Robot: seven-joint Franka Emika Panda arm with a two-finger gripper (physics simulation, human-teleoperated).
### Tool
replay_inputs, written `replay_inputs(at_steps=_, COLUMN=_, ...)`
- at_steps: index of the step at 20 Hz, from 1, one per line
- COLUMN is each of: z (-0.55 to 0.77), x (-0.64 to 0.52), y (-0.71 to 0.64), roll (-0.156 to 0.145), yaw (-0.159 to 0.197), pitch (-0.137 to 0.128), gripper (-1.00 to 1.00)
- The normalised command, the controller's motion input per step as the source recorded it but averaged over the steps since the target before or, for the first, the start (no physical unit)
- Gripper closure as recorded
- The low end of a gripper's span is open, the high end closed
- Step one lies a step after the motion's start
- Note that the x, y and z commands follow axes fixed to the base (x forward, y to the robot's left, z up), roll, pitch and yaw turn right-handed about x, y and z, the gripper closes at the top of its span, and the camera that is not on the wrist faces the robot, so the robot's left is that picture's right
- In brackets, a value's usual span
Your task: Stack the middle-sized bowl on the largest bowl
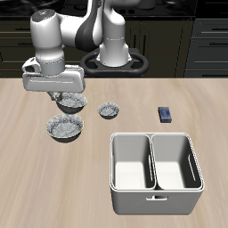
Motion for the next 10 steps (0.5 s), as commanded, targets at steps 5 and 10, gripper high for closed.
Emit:
replay_inputs(at_steps=5, z=-0.19, x=0.13, y=-0.16, roll=-0.035, yaw=-0.014, pitch=0.026, gripper=1.00)
replay_inputs(at_steps=10, z=-0.22, x=0.11, y=-0.05, roll=-0.021, yaw=-0.007, pitch=0.031, gripper=1.00)
